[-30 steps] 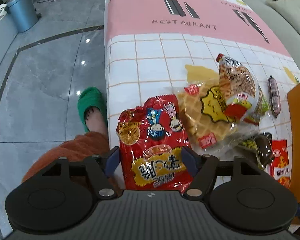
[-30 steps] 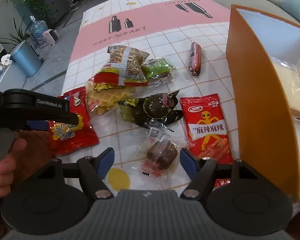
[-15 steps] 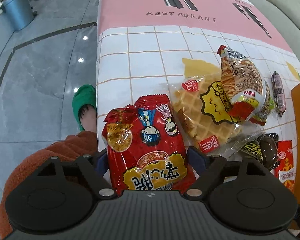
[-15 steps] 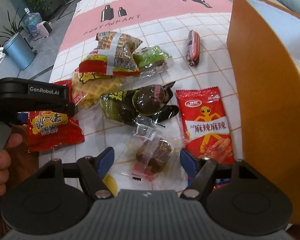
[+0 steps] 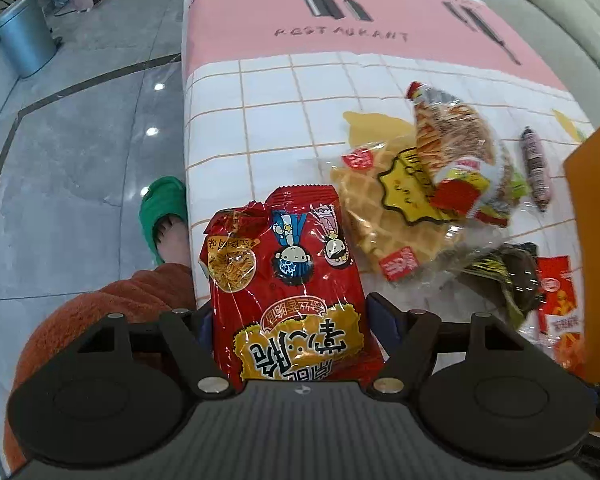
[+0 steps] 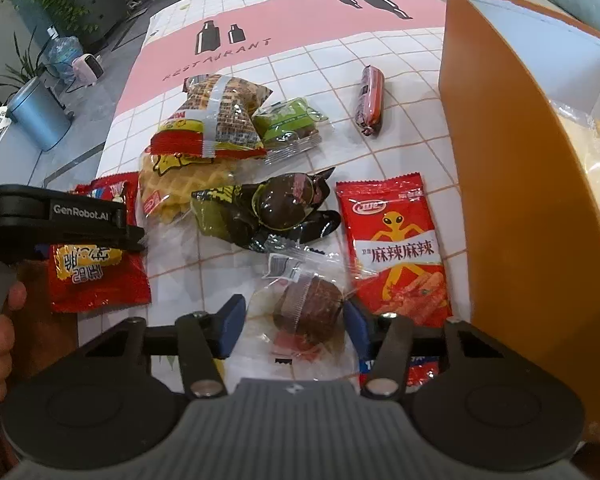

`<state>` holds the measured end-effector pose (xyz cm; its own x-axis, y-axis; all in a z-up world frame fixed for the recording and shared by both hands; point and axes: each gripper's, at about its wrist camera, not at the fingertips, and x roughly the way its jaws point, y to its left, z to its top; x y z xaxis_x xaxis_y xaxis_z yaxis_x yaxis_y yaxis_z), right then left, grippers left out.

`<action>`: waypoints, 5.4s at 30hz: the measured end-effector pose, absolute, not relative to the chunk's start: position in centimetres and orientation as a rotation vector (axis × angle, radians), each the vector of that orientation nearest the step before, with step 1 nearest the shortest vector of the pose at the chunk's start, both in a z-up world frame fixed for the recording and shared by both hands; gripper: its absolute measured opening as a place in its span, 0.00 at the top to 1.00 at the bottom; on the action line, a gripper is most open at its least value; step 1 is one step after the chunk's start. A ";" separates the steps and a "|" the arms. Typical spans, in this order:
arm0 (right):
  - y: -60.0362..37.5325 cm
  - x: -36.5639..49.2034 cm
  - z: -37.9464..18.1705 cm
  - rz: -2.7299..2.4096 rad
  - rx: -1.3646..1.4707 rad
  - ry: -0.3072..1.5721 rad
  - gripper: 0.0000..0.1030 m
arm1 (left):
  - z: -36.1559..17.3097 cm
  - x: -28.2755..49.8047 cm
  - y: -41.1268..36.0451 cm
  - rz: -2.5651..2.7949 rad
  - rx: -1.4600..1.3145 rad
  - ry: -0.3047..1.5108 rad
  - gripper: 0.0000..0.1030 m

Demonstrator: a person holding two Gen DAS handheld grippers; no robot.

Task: Organize snacks
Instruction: 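Carry both bags over the orange box and open the right tool to drop the pastry, then lower the red snack bag into the orange box and open the left tool, then move both tools from the box back to the snack pile on the tablecloth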

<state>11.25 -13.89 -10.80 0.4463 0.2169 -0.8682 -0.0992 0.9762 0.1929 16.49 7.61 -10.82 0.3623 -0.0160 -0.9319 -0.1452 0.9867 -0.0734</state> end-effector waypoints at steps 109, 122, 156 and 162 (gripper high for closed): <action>-36.9 11.1 -2.1 0.153 0.389 1.047 0.43 | -3.7 19.5 -22.7 -0.526 0.150 1.311 0.15; -35.5 11.2 -3.7 0.037 0.369 1.061 0.46 | -1.0 18.2 -21.7 -0.560 0.152 1.240 0.20; -22.1 4.9 0.7 0.126 0.222 0.890 0.42 | 2.8 10.6 -0.7 -0.252 -0.032 0.806 0.20; -19.2 4.7 -0.2 0.179 0.175 0.851 0.42 | 0.7 9.6 1.9 -0.225 0.030 0.809 0.20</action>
